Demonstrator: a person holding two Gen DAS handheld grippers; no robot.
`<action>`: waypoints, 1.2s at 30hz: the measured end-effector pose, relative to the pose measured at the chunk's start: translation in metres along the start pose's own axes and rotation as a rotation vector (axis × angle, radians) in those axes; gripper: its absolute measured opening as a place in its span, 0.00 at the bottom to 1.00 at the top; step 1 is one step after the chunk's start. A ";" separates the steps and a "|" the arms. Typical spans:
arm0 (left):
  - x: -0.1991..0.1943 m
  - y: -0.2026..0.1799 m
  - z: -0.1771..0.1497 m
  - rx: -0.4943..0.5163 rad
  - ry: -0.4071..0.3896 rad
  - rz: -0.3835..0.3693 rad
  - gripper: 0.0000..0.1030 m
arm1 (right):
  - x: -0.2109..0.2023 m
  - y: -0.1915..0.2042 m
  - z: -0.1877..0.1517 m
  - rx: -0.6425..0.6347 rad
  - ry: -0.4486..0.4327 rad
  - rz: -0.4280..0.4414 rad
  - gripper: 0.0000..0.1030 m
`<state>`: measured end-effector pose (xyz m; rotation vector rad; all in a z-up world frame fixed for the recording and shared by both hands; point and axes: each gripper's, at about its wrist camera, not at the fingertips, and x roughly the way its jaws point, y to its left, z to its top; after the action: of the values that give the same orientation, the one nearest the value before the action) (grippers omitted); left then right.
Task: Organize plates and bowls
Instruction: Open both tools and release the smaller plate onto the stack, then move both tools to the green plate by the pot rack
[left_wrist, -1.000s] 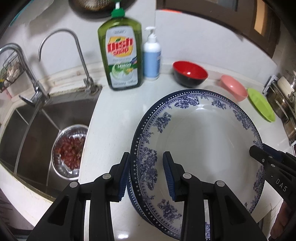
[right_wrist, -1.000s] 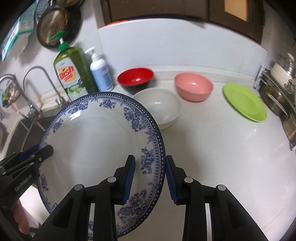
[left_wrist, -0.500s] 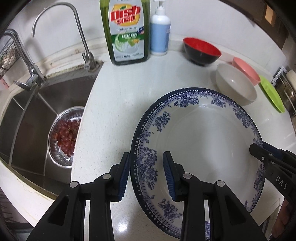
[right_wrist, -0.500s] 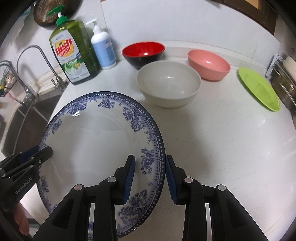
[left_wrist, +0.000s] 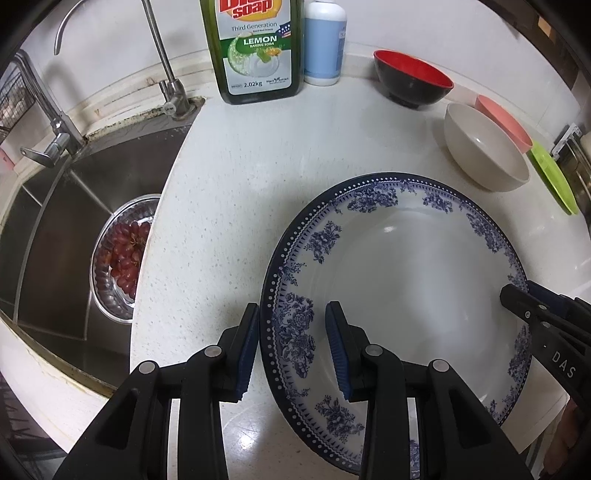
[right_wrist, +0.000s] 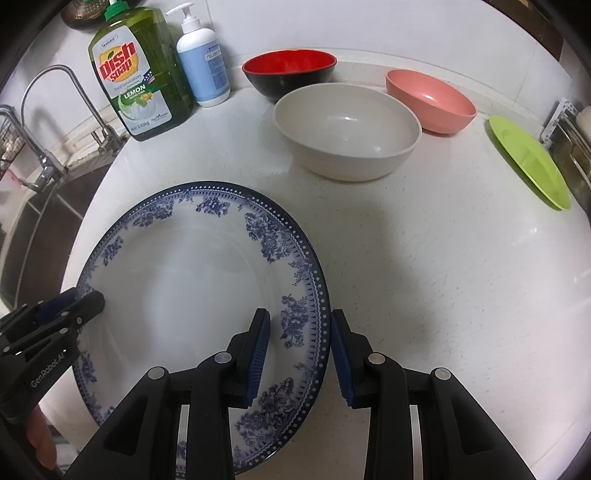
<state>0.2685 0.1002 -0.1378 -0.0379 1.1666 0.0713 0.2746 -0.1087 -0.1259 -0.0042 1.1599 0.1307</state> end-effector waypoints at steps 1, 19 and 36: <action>0.001 0.000 0.000 -0.001 0.001 0.000 0.35 | 0.001 0.001 0.001 -0.001 0.002 -0.002 0.33; 0.001 0.000 -0.003 0.017 -0.003 0.035 0.42 | 0.008 0.003 -0.001 -0.032 0.014 -0.012 0.34; -0.048 -0.029 0.003 0.058 -0.152 0.043 0.73 | -0.022 -0.015 -0.003 -0.009 -0.063 0.027 0.49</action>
<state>0.2552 0.0700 -0.0930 0.0433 1.0169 0.0766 0.2652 -0.1263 -0.1079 0.0077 1.0970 0.1585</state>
